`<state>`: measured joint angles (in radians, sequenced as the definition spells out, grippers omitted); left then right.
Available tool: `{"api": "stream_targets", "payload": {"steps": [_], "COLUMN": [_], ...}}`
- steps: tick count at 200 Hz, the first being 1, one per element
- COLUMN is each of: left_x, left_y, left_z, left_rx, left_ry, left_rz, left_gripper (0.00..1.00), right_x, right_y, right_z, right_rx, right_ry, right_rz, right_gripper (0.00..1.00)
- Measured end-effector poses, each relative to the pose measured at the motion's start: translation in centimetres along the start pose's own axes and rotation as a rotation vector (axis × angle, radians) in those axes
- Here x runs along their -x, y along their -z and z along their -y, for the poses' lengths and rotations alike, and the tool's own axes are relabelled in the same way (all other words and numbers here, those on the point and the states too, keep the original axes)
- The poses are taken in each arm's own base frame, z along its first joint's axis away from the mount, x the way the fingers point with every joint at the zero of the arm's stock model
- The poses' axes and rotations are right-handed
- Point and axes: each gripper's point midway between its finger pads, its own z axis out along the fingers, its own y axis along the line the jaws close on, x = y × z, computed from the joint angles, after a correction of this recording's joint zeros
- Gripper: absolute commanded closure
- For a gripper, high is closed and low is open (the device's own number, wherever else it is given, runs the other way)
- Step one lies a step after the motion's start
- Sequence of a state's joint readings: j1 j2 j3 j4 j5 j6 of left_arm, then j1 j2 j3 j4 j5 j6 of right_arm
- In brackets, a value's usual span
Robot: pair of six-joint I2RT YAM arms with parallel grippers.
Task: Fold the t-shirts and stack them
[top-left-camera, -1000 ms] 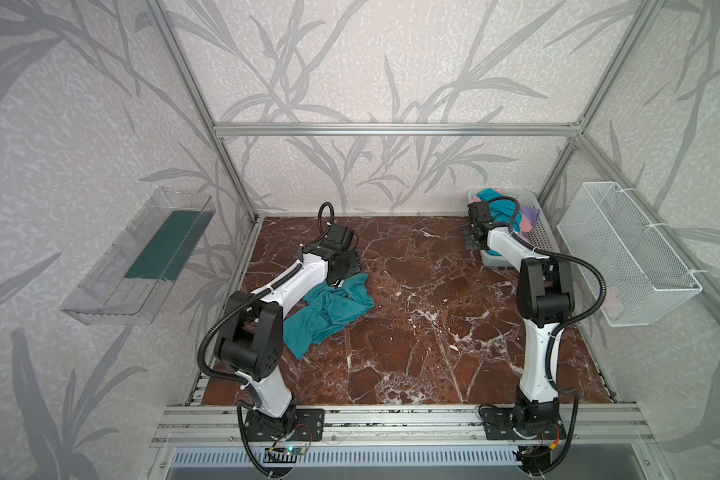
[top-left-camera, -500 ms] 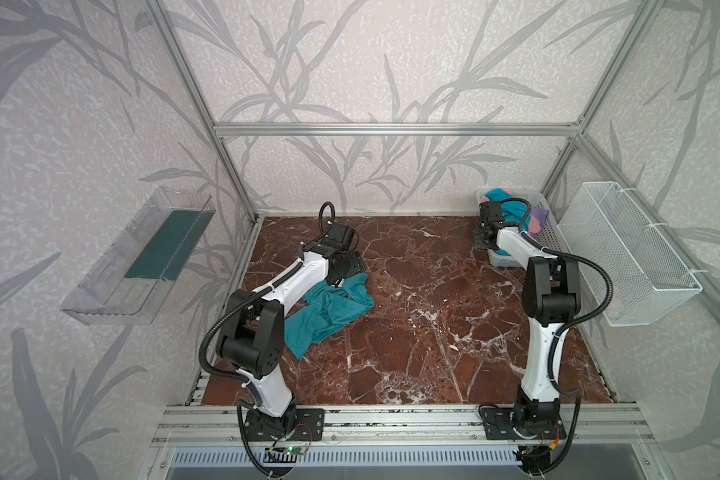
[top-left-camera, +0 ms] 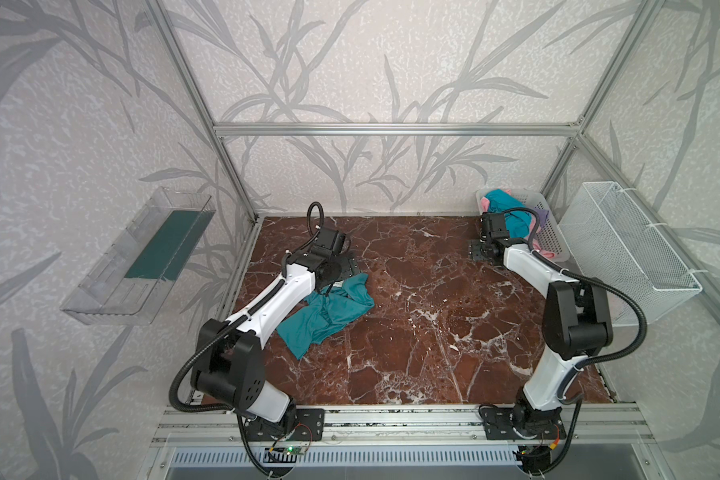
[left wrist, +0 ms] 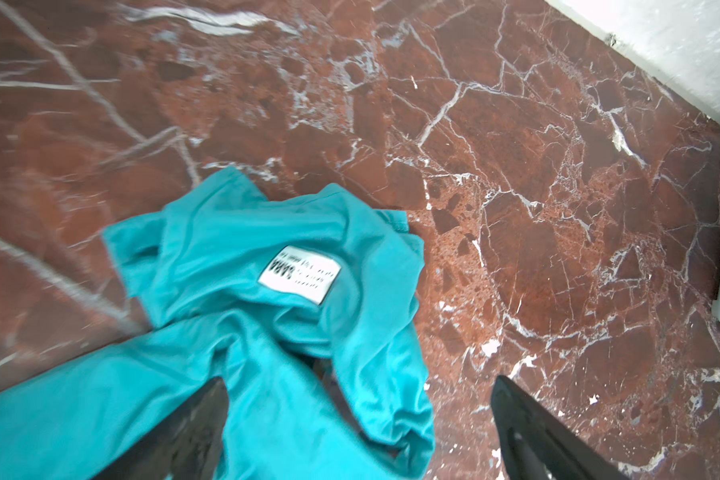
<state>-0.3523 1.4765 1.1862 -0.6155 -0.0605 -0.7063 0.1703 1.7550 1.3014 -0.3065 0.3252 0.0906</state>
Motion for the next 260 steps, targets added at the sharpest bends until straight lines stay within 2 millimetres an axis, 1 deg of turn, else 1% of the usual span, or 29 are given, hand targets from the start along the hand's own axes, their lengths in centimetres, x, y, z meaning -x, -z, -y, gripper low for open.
{"api": "stream_targets", "payload": {"steps": [4,13,24,33,37,48,57,66,77,89,108,121,129,141,155,190,194,207,209,225,240,260], "left_x": [-0.2,-0.6,-1.4,-2.1,-2.5,-3.4,-4.0,-4.5,-4.8,-5.0,-5.0,-5.4,-5.7,-6.3,-6.9,-7.9,-8.1,-8.9,-9.1,-10.5,-11.9,-13.2], "left_y": [0.3,0.8,1.0,1.0,0.9,0.6,0.3,0.0,-0.3,-0.8,-1.8,-2.6,-3.1,-3.8,-4.2,-4.9,-5.0,-5.1,-5.1,-5.0,-4.6,-4.0], "left_z": [-0.4,-1.3,-2.7,-3.7,-4.2,-5.2,-5.8,-6.3,-6.6,-6.6,-6.3,-6.7,-7.1,-7.5,-7.9,-8.2,-8.2,-8.5,-8.6,-9.4,-10.2,-10.8], "left_rx": [0.007,0.025,0.052,0.073,0.084,0.105,0.119,0.130,0.133,0.129,0.129,0.153,0.169,0.187,0.199,0.206,0.206,0.208,0.208,0.215,0.217,0.202], "left_ry": [0.000,0.001,0.000,0.005,-0.002,0.002,0.001,0.000,0.006,0.008,0.018,0.033,0.039,0.047,0.051,0.073,0.074,0.083,0.084,0.096,0.109,0.131], "left_rz": [0.005,0.020,0.026,0.024,0.018,0.009,0.001,-0.009,-0.011,-0.014,-0.020,-0.039,-0.056,-0.079,-0.101,-0.146,-0.151,-0.173,-0.175,-0.204,-0.228,-0.245], "left_gripper": [0.01,0.02,0.12,0.19,0.21,0.23,0.20,0.16,0.13,0.12,0.15,0.20,0.23,0.23,0.22,0.17,0.16,0.16,0.16,0.16,0.17,0.18], "right_x": [0.1,0.6,0.8,0.8,0.8,0.2,-0.7,-2.3,-4.4,-6.9,-10.5,-12.5,-13.2,-13.7,-13.9,-13.2,-13.2,-13.3,-13.3,-13.4,-13.3,-13.2], "right_y": [0.8,3.4,6.2,8.8,9.6,12.0,13.5,14.9,16.0,16.8,17.3,17.3,17.1,16.7,16.3,15.6,15.4,15.0,15.0,14.5,14.2,13.8], "right_z": [-0.3,-1.4,-3.0,-5.1,-5.9,-9.2,-12.0,-15.5,-18.7,-22.2,-26.8,-29.2,-30.4,-31.9,-33.6,-36.9,-37.2,-37.8,-37.9,-38.5,-39.0,-39.5], "right_rx": [0.004,0.017,0.047,0.093,0.108,0.194,0.279,0.389,0.495,0.608,0.750,0.820,0.850,0.889,0.927,0.991,0.993,0.997,0.999,1.001,1.002,0.998], "right_ry": [0.000,0.009,0.027,0.054,0.064,0.104,0.135,0.170,0.205,0.249,0.303,0.323,0.325,0.318,0.308,0.287,0.286,0.281,0.280,0.279,0.281,0.282], "right_rz": [0.015,0.072,0.128,0.174,0.188,0.217,0.224,0.209,0.172,0.115,0.010,-0.064,-0.100,-0.143,-0.175,-0.208,-0.212,-0.224,-0.228,-0.239,-0.243,-0.246], "right_gripper": [0.19,0.19,0.21,0.23,0.24,0.29,0.33,0.37,0.37,0.36,0.33,0.32,0.32,0.32,0.32,0.34,0.36,0.48,0.49,0.62,0.70,0.76]}}
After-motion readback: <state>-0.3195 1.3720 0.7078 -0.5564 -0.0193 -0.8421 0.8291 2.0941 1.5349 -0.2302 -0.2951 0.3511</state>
